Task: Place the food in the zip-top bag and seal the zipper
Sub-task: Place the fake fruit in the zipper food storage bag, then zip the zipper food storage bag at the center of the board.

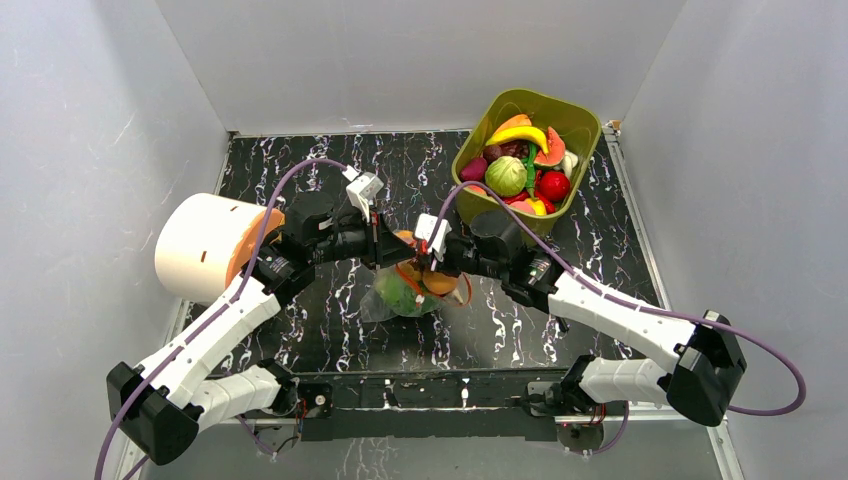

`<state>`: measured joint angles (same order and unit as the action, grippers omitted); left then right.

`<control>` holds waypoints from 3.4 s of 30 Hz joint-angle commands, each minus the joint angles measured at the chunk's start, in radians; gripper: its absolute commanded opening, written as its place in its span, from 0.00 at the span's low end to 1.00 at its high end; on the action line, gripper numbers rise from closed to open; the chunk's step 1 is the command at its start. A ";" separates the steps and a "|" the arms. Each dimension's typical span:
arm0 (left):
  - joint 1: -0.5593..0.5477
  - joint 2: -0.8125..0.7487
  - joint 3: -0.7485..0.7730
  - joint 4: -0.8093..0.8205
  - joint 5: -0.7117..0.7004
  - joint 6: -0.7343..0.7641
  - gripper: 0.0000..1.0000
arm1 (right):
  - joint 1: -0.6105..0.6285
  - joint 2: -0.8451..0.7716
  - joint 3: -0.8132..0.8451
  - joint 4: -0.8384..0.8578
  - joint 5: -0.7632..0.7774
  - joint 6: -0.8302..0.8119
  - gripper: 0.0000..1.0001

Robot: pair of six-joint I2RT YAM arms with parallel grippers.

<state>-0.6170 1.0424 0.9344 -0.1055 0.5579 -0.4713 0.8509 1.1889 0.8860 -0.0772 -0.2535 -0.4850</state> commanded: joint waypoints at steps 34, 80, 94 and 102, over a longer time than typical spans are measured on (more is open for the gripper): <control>-0.002 -0.035 0.013 0.047 -0.027 -0.008 0.00 | -0.004 -0.140 0.234 -0.269 0.238 0.511 0.60; -0.003 -0.174 0.047 -0.109 0.029 0.508 0.47 | -0.009 -0.103 0.210 -0.358 0.183 0.822 0.00; -0.003 -0.314 -0.142 -0.238 0.112 0.834 0.51 | -0.285 -0.059 0.227 -0.427 0.017 0.976 0.00; -0.003 -0.317 -0.236 -0.105 0.066 0.865 0.52 | -0.291 -0.064 0.213 -0.412 0.017 0.988 0.00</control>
<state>-0.6174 0.7345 0.7082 -0.3050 0.6086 0.3508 0.5640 1.1450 1.0649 -0.5468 -0.2222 0.4782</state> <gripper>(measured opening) 0.514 0.043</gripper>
